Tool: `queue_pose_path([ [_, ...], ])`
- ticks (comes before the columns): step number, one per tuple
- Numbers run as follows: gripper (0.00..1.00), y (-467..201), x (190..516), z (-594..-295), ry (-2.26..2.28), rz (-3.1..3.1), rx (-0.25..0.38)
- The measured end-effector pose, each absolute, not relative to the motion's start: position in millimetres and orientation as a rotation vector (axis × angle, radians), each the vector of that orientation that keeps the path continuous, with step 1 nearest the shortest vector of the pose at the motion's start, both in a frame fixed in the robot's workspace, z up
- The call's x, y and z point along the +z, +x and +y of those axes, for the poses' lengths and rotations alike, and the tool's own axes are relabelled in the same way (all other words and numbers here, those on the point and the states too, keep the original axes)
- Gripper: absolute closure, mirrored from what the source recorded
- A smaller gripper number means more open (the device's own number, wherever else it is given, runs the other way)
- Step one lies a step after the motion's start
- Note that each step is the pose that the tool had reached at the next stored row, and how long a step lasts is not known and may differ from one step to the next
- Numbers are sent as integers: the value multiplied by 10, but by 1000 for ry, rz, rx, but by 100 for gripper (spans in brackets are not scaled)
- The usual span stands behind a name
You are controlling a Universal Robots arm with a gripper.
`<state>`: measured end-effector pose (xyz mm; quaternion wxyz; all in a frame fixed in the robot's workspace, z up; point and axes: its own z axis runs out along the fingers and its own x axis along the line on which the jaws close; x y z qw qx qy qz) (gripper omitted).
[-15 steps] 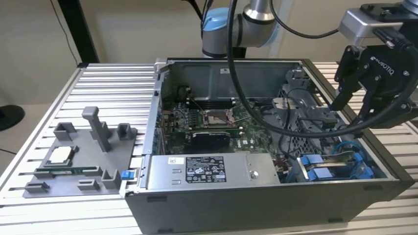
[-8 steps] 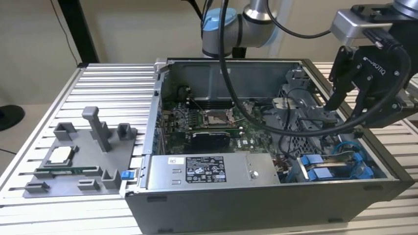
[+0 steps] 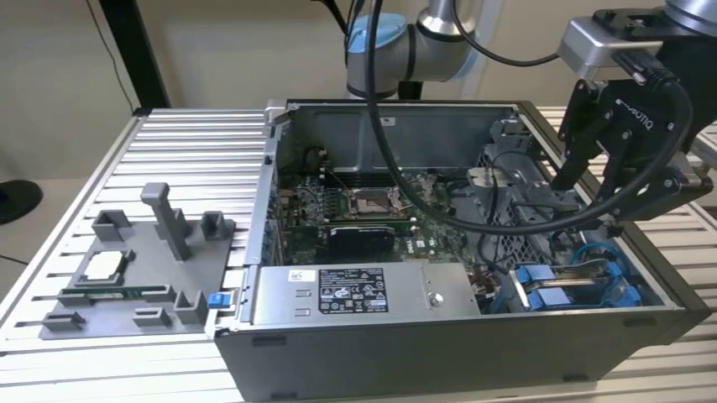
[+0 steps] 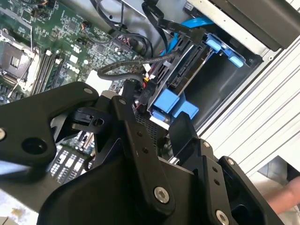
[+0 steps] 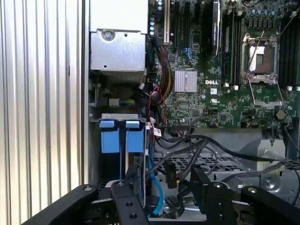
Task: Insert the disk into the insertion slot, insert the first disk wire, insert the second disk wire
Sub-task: 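Insert the first disk wire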
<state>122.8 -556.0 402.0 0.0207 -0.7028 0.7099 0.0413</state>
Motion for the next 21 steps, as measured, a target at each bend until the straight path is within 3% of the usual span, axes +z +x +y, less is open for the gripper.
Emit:
queue_pose_path([
  [21, 0, 1226, 3893, -5558, -2173, 2194, 126],
])
